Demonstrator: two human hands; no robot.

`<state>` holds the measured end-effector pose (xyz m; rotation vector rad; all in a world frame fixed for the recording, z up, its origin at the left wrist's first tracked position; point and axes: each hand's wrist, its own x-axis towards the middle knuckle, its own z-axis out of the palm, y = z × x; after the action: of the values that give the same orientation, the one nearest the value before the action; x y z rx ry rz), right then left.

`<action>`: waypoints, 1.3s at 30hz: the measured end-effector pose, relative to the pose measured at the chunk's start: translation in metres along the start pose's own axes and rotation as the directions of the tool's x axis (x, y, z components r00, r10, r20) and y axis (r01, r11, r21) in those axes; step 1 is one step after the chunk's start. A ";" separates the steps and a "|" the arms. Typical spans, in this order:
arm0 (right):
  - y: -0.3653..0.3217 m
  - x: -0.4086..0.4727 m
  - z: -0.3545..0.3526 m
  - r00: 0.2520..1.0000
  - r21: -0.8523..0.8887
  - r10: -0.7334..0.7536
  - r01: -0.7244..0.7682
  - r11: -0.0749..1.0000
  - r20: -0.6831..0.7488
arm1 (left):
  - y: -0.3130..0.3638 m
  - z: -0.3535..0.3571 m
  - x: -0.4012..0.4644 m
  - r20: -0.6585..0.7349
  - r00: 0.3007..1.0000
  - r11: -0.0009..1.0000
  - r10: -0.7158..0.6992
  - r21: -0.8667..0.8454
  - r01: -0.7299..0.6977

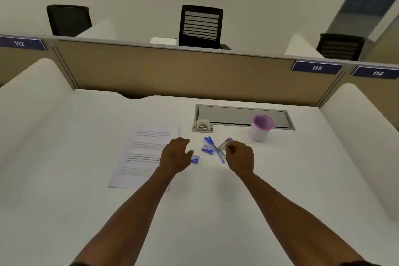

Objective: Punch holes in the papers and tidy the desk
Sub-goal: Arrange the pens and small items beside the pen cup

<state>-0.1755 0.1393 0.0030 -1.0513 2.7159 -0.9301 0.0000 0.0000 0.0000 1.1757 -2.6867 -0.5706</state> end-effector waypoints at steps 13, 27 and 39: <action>0.024 0.022 0.048 0.965 -0.121 0.186 -0.166 0.979 0.184 | 0.005 0.058 0.008 0.110 0.988 0.993 -0.111 -0.029 0.115; 0.030 -0.006 0.045 0.848 0.566 0.374 -0.530 0.632 0.377 | 0.043 0.065 -0.009 0.278 0.837 0.404 -0.471 -0.775 0.485; 0.025 -0.062 0.039 0.854 0.492 0.132 -0.409 0.769 0.504 | 0.058 0.084 -0.027 0.438 0.791 0.109 -0.426 -0.844 0.526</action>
<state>-0.1314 0.1733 -0.0509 -0.6053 1.9280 -1.1825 -0.0451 0.0789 -0.0536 1.4790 -1.2176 -1.9920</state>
